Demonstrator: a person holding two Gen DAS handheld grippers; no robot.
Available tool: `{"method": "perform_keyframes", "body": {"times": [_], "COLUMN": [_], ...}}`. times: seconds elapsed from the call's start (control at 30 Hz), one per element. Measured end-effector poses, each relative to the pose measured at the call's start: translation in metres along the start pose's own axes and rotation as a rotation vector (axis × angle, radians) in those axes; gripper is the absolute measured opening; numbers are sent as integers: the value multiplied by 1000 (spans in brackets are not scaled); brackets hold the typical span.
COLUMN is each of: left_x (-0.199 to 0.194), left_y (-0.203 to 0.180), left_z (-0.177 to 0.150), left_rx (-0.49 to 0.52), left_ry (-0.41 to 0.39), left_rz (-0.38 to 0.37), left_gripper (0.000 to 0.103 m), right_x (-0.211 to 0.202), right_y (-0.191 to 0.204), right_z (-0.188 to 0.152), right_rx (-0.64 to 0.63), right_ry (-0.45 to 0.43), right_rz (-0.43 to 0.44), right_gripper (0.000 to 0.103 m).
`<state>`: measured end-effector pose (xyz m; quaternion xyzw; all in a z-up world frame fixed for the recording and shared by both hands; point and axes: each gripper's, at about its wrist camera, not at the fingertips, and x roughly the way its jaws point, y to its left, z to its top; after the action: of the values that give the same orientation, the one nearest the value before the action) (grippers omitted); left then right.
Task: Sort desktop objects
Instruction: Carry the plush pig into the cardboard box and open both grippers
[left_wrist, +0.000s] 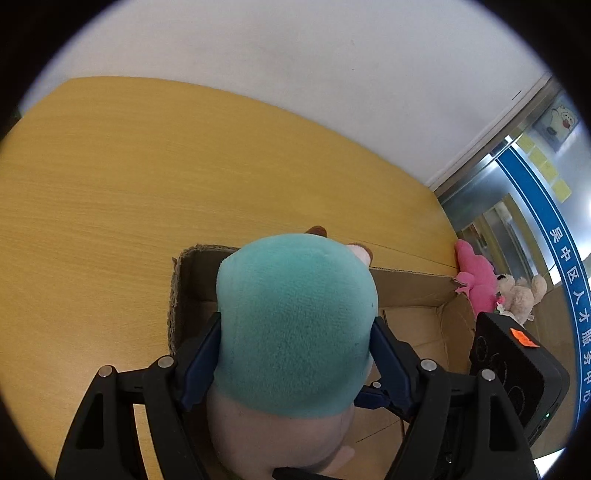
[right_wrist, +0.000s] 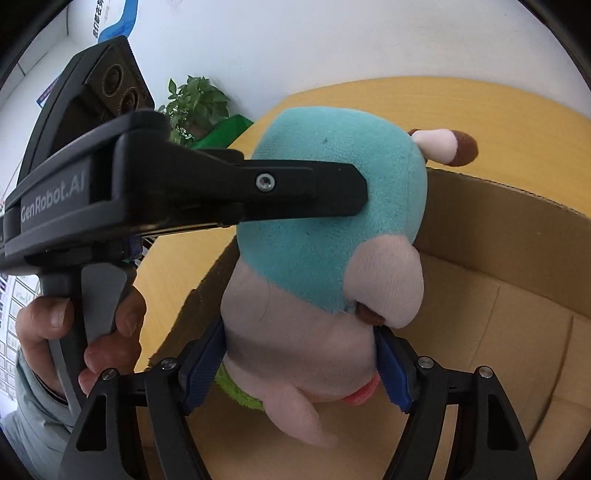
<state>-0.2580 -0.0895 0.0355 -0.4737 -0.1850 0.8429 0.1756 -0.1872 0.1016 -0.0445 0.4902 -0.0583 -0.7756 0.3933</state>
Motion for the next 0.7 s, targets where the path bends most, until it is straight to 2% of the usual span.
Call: {"method": "perform_keyframes", "body": {"times": [0.23, 0.3, 0.33, 0.47, 0.5, 0.6, 0.7], "left_x": [-17, -16, -19, -21, -22, -39, -70], "left_y": [3, 11, 16, 25, 24, 16, -3], "left_z": [-10, -11, -11, -6, -5, -3, -3], "left_rx": [-24, -63, -75, -112, -119, -118, -38], "left_ry": [34, 64, 50, 56, 55, 3, -94], "left_rz": [-24, -12, -13, 13, 13, 35, 93], "left_gripper": [77, 78, 79, 79, 79, 79, 79], "right_x": [-12, -11, -8, -7, -6, -4, -17], "right_y": [12, 12, 11, 11, 12, 18, 25], "right_z": [-28, -35, -38, -45, -46, -54, -66], "right_rx": [15, 22, 30, 62, 67, 47, 20], "right_ry": [33, 56, 71, 61, 59, 60, 61], "right_rz": [28, 28, 33, 68, 68, 23, 15], "right_gripper": [73, 73, 74, 82, 86, 93, 93]}}
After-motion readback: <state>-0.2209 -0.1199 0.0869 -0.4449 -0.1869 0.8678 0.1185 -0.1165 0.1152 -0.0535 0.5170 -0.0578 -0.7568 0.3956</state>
